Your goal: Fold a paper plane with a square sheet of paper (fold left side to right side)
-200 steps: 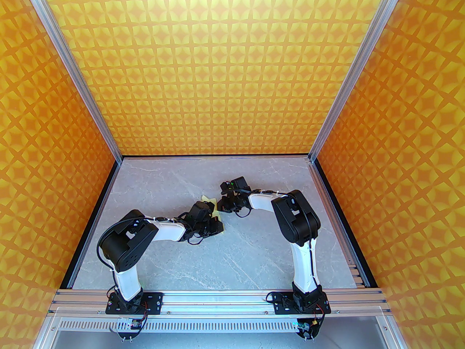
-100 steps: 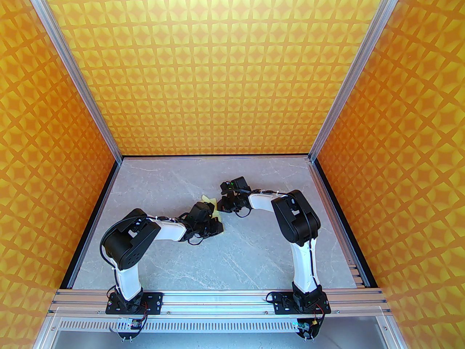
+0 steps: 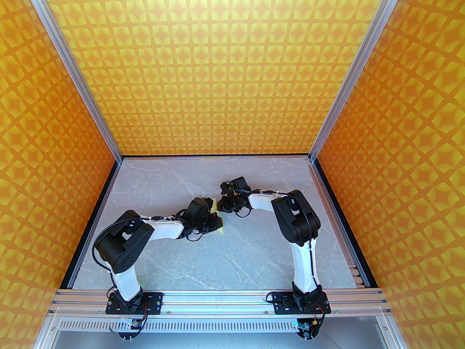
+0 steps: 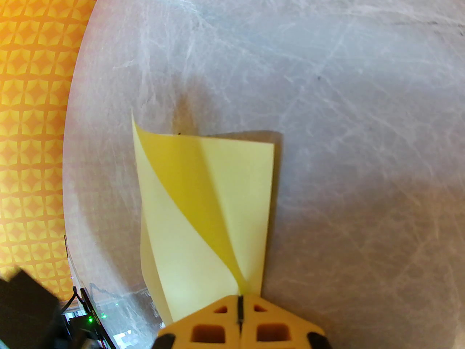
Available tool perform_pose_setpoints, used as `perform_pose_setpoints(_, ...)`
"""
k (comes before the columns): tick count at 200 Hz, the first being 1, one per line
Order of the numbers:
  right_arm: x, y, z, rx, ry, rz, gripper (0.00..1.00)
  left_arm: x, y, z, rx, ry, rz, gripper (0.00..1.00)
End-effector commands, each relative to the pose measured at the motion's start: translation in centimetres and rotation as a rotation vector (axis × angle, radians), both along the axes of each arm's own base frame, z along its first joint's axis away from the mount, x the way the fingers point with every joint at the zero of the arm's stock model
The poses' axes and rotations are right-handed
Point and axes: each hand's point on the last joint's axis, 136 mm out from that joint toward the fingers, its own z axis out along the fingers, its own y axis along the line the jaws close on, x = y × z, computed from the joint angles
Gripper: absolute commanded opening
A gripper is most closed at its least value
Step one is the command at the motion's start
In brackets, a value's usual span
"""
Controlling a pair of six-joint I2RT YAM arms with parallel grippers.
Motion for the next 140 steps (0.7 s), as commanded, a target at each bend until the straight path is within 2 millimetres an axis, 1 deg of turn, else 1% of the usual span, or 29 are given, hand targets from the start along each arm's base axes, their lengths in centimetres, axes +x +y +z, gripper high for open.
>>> perform_pose_setpoints(1, -0.7, -0.4, -2.0, -0.043, 0.033, 0.002, 0.00, 1.2, 0.6, 0.0, 0.010, -0.007, 0.007, 0.00)
perform_pose_setpoints(29, -0.7, -0.4, -1.9, -0.042, 0.032, 0.002, 0.00, 1.2, 0.5, -1.5, 0.030, 0.017, 0.003, 0.00)
perform_pose_setpoints(99, -0.8, -0.3, -2.0, -0.043, 0.033, 0.004, 0.00, 1.1, 0.9, -4.1, 0.070, 0.070, 0.012, 0.00)
perform_pose_setpoints(110, -0.8, -0.3, -1.9, -0.042, 0.031, 0.004, 0.00, 0.9, 1.0, -4.3, 0.074, 0.078, 0.012, 0.00)
perform_pose_setpoints(121, -0.8, -0.3, -2.0, -0.042, 0.032, 0.004, 0.00, 1.0, 1.0, -4.0, 0.071, 0.072, 0.014, 0.00)
perform_pose_setpoints(140, -0.7, -0.3, -1.9, -0.042, 0.031, 0.003, 0.00, 1.3, 0.8, -2.9, 0.056, 0.049, 0.011, 0.00)
